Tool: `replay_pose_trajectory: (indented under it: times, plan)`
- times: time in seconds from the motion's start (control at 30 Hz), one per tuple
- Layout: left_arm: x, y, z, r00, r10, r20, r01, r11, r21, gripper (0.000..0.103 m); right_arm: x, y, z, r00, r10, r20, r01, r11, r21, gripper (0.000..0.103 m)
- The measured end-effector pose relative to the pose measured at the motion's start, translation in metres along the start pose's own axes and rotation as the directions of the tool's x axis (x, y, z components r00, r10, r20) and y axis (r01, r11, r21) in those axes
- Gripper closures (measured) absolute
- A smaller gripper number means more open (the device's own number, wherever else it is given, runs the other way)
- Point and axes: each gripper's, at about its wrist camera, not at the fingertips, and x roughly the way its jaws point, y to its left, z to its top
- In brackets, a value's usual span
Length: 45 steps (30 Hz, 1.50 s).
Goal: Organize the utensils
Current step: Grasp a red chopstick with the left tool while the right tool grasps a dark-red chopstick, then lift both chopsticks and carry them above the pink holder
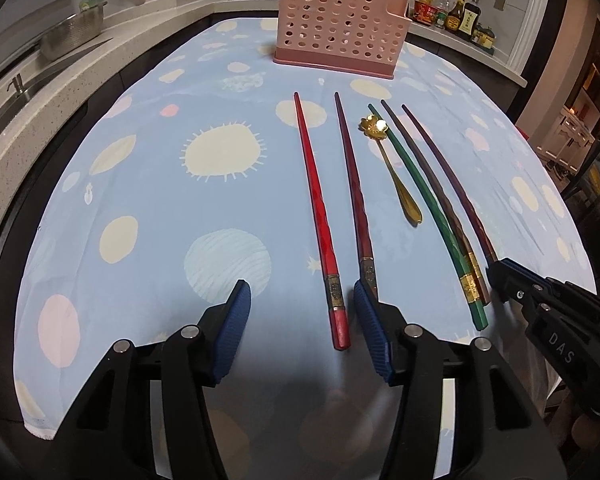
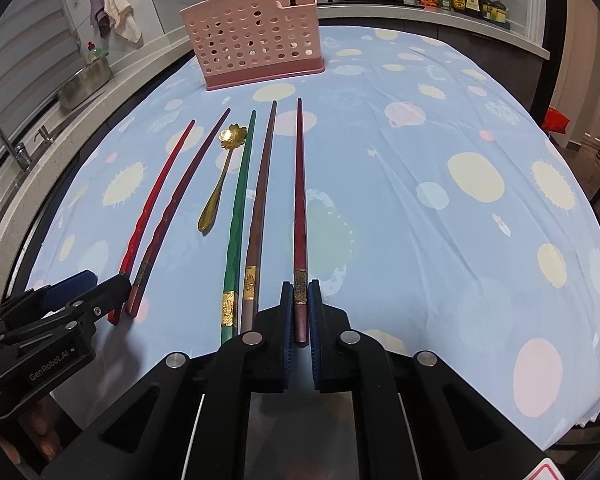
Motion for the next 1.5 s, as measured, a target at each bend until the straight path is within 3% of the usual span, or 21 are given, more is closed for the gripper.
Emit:
replay_pose_trajectory:
  times: [0.3,0.37,0.47,0.93,1.27,1.5]
  plan:
    - [-0.001,0.006,0.002,1.000,0.017,0.003,-0.017,1.000,-0.006,0.076,0.000,0.000,0.000,1.000,0.001,0.000,-0.001,1.000,0.001,0.096]
    - [-0.001,0.007,0.001,1.000,0.008,0.004,-0.008,1.000,-0.010,0.088,-0.001,0.000,0.000,1.000,0.002,0.000,-0.002,1.000,0.002,0.096]
    - [-0.001,0.009,0.002,1.000,-0.015,0.001,0.015,1.000,-0.018,0.096,-0.003,0.000,-0.002,1.000,0.004,0.001,-0.004,1.000,0.004,0.096]
    - [-0.034,0.027,0.008,0.996,-0.082,0.047,0.086,0.993,-0.082,0.096,-0.045,0.001,0.006,0.995,0.006,0.097,-0.005,1.000,-0.009,0.096]
    - [-0.080,0.038,0.033,0.982,-0.103,0.156,0.121,0.986,-0.113,0.096,-0.093,-0.004,0.038,0.974,0.042,0.221,-0.050,0.998,0.033,0.096]
    - [-0.111,0.041,0.059,0.962,-0.113,0.250,0.144,0.983,-0.113,0.096,-0.118,-0.008,0.065,0.951,0.056,0.303,-0.077,0.995,0.058,0.096]
